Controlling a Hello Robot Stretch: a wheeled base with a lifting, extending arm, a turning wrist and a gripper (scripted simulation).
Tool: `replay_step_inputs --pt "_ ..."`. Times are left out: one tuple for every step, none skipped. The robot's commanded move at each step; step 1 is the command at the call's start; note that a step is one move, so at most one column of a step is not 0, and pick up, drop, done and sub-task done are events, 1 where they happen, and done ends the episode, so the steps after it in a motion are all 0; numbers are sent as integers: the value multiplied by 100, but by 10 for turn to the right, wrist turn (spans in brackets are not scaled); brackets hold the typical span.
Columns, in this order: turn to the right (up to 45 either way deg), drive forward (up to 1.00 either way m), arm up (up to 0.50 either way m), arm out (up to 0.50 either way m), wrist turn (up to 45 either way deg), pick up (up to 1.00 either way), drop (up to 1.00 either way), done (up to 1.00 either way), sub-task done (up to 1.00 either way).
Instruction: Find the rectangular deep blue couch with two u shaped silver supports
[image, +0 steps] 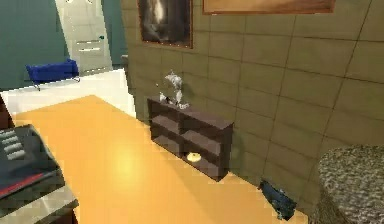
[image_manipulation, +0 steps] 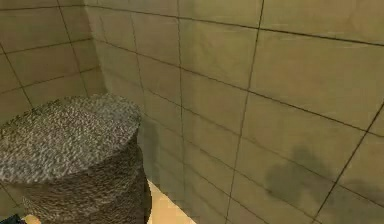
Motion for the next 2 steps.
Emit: replay_step_inputs --pt "0 80 0 0 0 0 0 0 0" --pt "-330 0 0 0 0 0 0 0 0"
